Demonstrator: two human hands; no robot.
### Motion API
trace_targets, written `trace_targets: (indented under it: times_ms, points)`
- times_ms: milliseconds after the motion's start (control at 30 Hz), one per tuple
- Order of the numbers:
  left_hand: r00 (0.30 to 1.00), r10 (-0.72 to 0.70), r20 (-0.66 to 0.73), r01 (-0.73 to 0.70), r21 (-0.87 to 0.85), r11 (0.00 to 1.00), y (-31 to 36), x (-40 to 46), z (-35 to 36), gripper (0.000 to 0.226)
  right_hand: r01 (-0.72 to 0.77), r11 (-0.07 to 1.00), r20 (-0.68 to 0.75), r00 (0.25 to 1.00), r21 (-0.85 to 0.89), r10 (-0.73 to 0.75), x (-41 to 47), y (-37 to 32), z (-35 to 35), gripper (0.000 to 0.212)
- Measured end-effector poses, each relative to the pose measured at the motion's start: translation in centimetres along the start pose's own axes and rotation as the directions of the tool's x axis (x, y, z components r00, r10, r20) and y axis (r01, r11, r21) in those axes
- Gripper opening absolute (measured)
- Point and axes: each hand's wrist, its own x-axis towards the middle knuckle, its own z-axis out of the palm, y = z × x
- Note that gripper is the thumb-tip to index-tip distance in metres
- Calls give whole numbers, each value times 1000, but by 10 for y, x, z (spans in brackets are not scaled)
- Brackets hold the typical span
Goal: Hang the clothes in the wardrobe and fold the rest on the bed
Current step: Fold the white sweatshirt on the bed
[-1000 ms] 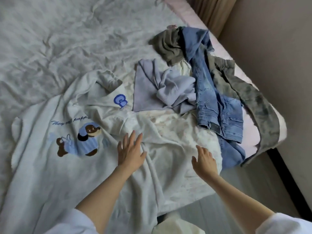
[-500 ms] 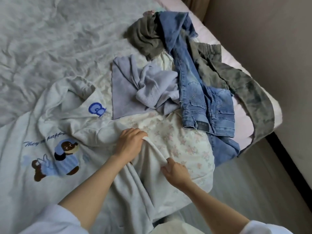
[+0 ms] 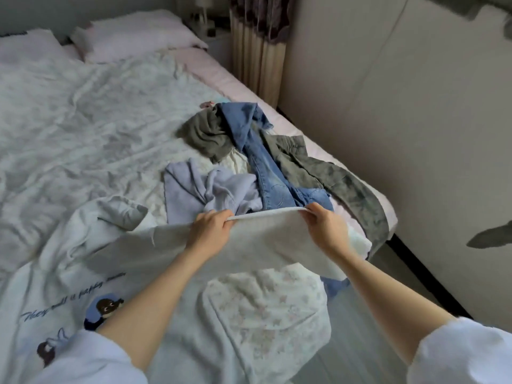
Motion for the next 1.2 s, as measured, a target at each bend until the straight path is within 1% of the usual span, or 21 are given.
trace_targets:
  times_ms: [67,133,233,267,367,400,467,533,600,700,767,833,933,967,1000,1033,1067,1100,1133,1167,1200]
  points:
    - [1000,26,-6,-26,30,999,10,22,-1,20,50,989,-6,999,-143,-51,23,4,-18,24]
    - [998,60,-18,-59,85,995,16,44,-2,23,96,968,0,995,-233,-99,44,10,-30,28]
    - [993,103,-60,-97,91,991,19,82,5,28,180,917,58,984,-355,-171,92,22,-34,34]
    - [995,90,-51,-84,107,991,17,90,12,27,201,900,82,980,-388,-184,108,26,-30,35]
    - [998,-58,-1,57,215,975,8,119,43,25,268,847,135,963,-458,-232,163,41,-5,30]
    - [993,-119,15,112,234,966,5,126,53,26,264,833,152,964,-486,-217,176,48,4,28]
    - [977,-206,56,183,276,944,3,137,73,34,202,840,167,977,-503,-135,191,68,27,40]
    - [966,-230,115,183,323,928,4,144,94,44,94,889,193,981,-449,-6,187,92,51,51]
    - [960,-204,191,136,318,938,9,147,118,48,-10,933,267,957,-361,113,167,117,76,48]
    - [932,-198,303,97,318,943,17,150,150,53,-238,961,434,857,-143,277,125,146,105,44]
    - [909,-240,340,104,372,922,18,156,167,57,-425,905,478,795,0,374,101,153,115,44]
    - [889,-301,345,134,434,891,17,164,177,60,-609,785,493,720,112,488,92,144,122,52]
    - [886,-329,326,148,474,868,15,174,186,48,-745,641,536,623,185,569,102,122,135,66]
    - [895,-313,318,142,462,875,16,176,187,41,-808,542,551,569,232,611,109,115,140,66]
    - [905,-293,307,140,437,889,16,177,188,35,-865,402,567,501,300,655,117,110,143,60]
    - [914,-279,294,149,398,905,18,177,188,30,-896,235,594,429,378,681,125,105,144,48]
    - [923,-272,271,170,348,922,20,177,187,26,-896,99,615,375,433,694,132,102,142,34]
    - [934,-271,233,199,289,936,21,177,185,23,-884,37,607,350,467,713,136,100,139,28]
    - [948,-264,180,221,228,948,23,178,182,20,-869,62,559,368,490,743,139,100,134,31]
    - [961,-251,117,230,169,958,26,179,178,16,-847,170,462,431,504,776,139,102,128,35]
    - [972,-228,52,221,115,969,29,179,175,13,-803,323,329,522,501,787,135,106,119,37]
